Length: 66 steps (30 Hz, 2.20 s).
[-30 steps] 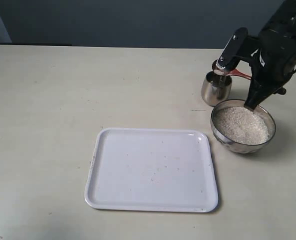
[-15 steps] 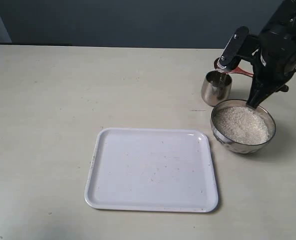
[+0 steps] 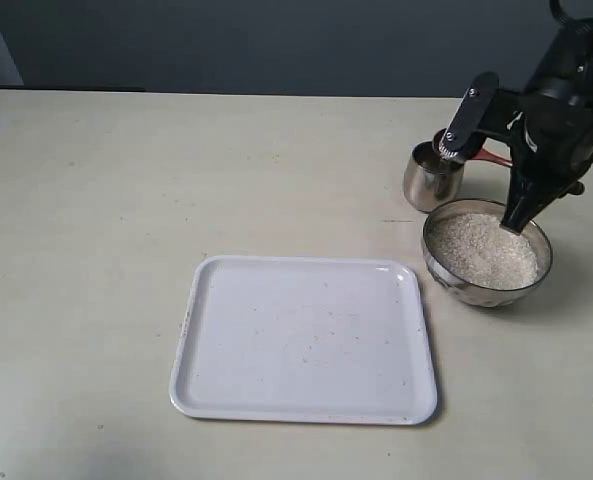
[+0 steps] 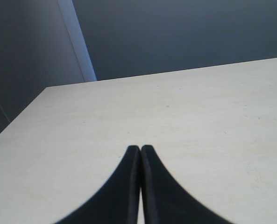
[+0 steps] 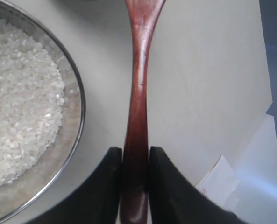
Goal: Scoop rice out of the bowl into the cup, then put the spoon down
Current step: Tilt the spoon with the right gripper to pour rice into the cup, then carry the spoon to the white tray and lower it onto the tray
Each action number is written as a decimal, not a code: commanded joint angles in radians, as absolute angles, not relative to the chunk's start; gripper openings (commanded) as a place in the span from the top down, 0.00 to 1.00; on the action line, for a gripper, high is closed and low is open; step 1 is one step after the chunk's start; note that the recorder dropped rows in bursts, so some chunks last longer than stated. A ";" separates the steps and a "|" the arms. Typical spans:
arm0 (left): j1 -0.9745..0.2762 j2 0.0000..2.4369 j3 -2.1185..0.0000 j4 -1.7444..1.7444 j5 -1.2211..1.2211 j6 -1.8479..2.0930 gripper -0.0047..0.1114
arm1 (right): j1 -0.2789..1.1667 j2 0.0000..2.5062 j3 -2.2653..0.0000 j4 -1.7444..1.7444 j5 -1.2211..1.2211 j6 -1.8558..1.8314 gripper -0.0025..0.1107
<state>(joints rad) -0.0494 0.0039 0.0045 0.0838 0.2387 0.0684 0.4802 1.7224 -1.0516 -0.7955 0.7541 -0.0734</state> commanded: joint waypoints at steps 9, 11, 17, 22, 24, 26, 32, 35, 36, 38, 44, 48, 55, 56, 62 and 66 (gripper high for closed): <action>-0.053 0.000 0.000 0.082 0.239 0.064 0.96 | 0.479 1.717 -1.047 -0.889 0.752 -0.024 0.99; -0.053 0.000 0.000 0.082 0.239 0.064 0.96 | 0.479 1.717 -1.047 -0.889 0.752 -0.022 0.99; -0.053 0.000 0.000 0.082 0.239 0.064 0.96 | 0.491 1.717 -1.047 -0.894 0.758 -0.022 0.99; -0.053 0.000 0.000 0.082 0.239 0.064 0.96 | 0.529 1.717 -1.047 -0.918 0.776 -0.018 0.99; -0.053 0.000 0.000 0.082 0.239 0.064 0.96 | 0.529 1.717 -1.047 -0.918 0.785 0.027 0.99; -0.053 0.000 0.000 0.082 0.239 0.064 0.96 | 0.529 1.717 -1.047 -0.915 0.787 0.035 0.99; -0.053 0.000 0.000 0.082 0.239 0.064 0.96 | 0.544 1.719 -1.041 -1.002 0.802 0.041 0.99; -0.053 0.000 0.000 0.082 0.239 0.064 0.96 | 0.567 1.719 -1.025 -1.045 0.825 0.070 0.99; -0.053 0.000 0.000 0.082 0.239 0.064 0.96 | 0.576 1.719 -1.015 -1.059 0.825 0.070 0.99; -0.053 0.000 0.000 0.082 0.239 0.064 0.96 | 0.587 1.719 -0.998 -1.087 0.826 0.096 0.99; -0.053 0.000 0.000 0.082 0.239 0.064 0.96 | 0.590 1.718 -0.963 -1.139 0.840 0.147 0.99; -0.053 0.000 0.000 0.080 0.239 0.064 0.96 | 0.590 1.696 -0.963 -1.146 0.836 0.208 0.99; -0.053 0.000 0.000 0.080 0.239 0.064 0.96 | 0.590 1.607 -0.963 -0.976 0.783 0.225 0.99; -0.053 0.000 0.000 0.080 0.239 0.064 0.96 | 0.590 1.588 -0.963 -0.925 0.766 0.218 0.99; -0.053 0.000 0.000 0.080 0.239 0.064 0.96 | 0.620 1.489 -0.963 -0.657 0.697 0.092 0.99; -0.053 0.000 0.000 0.080 0.239 0.064 0.96 | 0.687 1.471 -0.963 -0.394 0.697 -0.122 0.99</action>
<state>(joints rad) -0.0494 0.0039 0.0045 0.0838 0.2387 0.0684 0.6438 1.4833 -0.9669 -0.5694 0.7073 0.0161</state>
